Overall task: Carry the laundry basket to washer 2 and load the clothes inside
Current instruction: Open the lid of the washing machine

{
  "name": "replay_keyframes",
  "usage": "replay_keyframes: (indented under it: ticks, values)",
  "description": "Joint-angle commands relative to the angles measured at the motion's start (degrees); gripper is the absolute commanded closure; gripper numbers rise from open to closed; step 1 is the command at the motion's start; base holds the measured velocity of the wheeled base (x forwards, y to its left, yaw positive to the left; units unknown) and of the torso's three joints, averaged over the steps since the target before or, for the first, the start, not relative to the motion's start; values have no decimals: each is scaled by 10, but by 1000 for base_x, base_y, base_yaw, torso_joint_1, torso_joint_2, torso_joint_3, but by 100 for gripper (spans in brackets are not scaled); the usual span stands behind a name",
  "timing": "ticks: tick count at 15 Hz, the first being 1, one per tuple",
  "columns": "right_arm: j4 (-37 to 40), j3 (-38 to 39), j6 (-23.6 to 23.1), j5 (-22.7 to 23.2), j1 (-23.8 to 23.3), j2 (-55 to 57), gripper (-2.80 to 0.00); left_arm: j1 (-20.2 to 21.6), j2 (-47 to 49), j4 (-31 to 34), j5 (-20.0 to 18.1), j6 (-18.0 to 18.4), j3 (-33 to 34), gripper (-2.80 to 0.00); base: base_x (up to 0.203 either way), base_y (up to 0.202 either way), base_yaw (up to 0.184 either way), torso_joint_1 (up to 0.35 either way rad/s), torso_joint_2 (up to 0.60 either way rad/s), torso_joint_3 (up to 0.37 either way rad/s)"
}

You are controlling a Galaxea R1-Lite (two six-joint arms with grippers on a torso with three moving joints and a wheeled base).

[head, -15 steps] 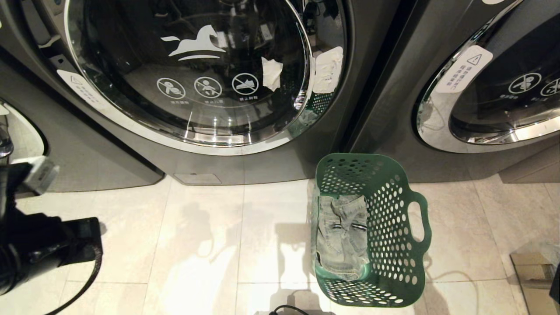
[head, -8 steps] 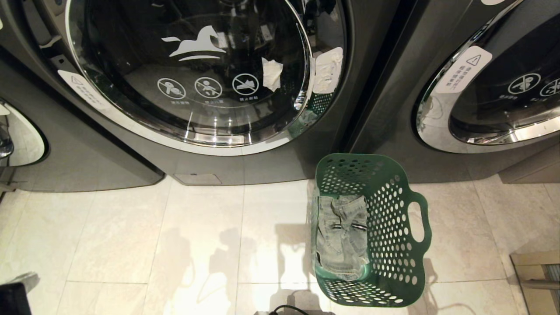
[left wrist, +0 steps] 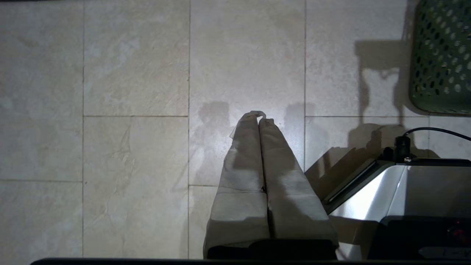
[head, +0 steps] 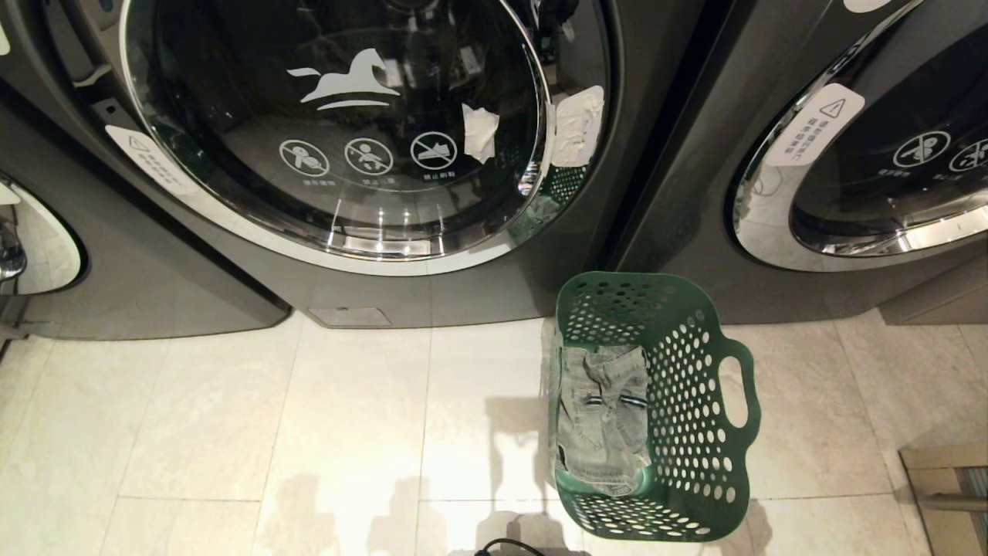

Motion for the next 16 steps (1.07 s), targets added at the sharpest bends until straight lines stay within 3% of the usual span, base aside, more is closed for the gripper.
replay_keyframes:
  ticks: [1, 3, 6, 11, 16]
  values:
    - [9, 15, -2, 4, 0, -33, 0, 2, -129, 15, -39, 7, 18, 0, 0, 0, 0, 0, 0, 0]
    - [15, 31, 6, -8, 7, -34, 0, 4, -143, 33, -70, 16, 28, 0, 0, 0, 0, 0, 0, 0]
    - [45, 30, 15, -13, 79, -56, 0, 4, -141, 37, -74, 18, 30, 0, 0, 0, 0, 0, 0, 0]
    - [69, 21, 36, -34, 61, -191, 0, 4, -141, 37, -75, 10, 29, 0, 0, 0, 0, 0, 0, 0]
    - [74, 20, 49, -37, 60, -196, 0, 4, -141, 37, -74, 10, 30, 0, 0, 0, 0, 0, 0, 0]
